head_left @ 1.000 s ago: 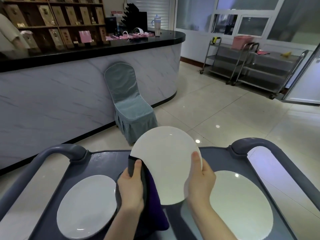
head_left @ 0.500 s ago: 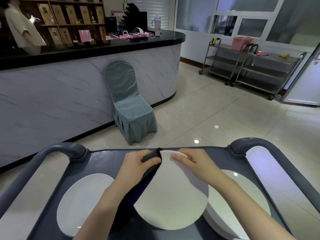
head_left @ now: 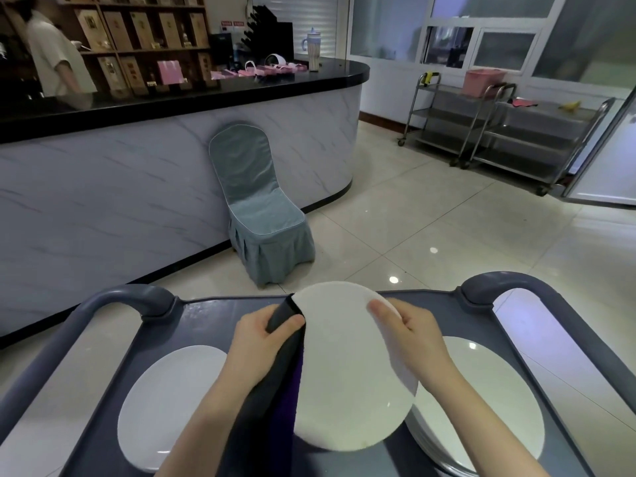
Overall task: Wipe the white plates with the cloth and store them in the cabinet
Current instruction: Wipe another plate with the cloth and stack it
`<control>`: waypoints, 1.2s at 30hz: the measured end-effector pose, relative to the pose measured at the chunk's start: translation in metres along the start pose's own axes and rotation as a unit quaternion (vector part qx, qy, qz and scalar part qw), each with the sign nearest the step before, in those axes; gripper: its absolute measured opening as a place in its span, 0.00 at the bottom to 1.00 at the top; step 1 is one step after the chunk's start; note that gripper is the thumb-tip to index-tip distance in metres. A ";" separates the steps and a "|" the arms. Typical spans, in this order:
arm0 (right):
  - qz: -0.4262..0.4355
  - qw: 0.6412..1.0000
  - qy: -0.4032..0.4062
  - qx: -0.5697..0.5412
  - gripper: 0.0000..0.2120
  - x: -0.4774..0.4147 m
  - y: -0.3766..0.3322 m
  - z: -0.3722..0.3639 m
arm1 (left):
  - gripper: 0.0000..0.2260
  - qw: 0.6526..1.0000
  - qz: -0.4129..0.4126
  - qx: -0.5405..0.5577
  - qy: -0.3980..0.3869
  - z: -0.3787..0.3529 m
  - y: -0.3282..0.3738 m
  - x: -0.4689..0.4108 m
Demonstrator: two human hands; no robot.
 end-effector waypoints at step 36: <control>0.144 0.966 -0.184 0.108 0.24 -0.010 -0.021 -0.014 | 0.11 0.994 -0.064 -0.025 -0.086 -0.011 0.004 0.005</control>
Point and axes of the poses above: each hand's wrist, its own x-axis away from the middle knuckle, its own z-axis out of the back of the hand, y = z × x, the point moved 2 cm from there along -x, towards the middle knuckle, and after that the axes turned 10 degrees about y, right-handed, at the moved point
